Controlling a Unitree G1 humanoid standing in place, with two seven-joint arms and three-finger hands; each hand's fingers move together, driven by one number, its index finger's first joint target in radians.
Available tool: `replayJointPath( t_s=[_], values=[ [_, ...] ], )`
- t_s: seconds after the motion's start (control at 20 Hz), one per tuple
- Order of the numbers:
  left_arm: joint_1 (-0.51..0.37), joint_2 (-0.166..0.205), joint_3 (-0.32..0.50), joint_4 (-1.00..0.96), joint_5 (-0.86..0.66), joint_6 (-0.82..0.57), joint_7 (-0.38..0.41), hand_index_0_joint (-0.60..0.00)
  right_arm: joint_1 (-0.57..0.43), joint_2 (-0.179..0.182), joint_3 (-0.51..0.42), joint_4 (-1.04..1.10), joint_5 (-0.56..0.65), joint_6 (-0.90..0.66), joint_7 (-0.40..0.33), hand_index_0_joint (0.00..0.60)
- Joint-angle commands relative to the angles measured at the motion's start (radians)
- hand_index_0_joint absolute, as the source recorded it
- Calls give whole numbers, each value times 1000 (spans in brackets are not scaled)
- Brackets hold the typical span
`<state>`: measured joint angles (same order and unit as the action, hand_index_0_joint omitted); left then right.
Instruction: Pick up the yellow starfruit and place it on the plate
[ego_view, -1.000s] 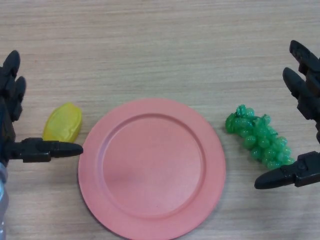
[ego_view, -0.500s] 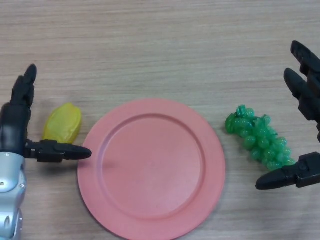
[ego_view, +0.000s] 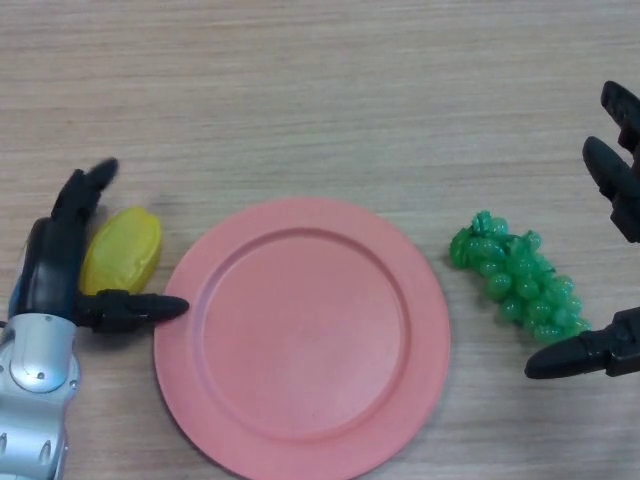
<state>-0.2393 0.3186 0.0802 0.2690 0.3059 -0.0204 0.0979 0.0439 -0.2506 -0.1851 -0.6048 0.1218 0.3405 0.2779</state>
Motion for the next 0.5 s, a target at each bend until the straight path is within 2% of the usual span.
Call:
replayJointPath(
  t_s=[0.05,0.2,0.25,0.3,0.35,0.4,0.5],
  values=[
    [-21,55,53,-44,30,-128,3,-600,-16,-23,-60,-79,44,-101,-12,0],
    [-15,61,67,-51,11,-141,-7,-600,-22,-25,-59,-89,43,-83,-11,0],
    [-22,69,76,-40,19,-163,17,-551,-19,-24,-59,-90,42,-83,-10,0],
    [-22,70,77,-39,21,-168,21,-451,-19,-24,-58,-90,41,-84,-10,0],
    [-21,82,91,-44,42,-185,61,-572,-10,-18,-53,-89,39,-89,-9,0],
    [-19,87,103,-54,45,-189,82,-600,-7,-17,-51,-89,37,-89,-9,0],
    [-8,88,124,-135,-25,-146,63,-600,-10,-18,-53,-103,41,-69,-10,0]
  ],
)
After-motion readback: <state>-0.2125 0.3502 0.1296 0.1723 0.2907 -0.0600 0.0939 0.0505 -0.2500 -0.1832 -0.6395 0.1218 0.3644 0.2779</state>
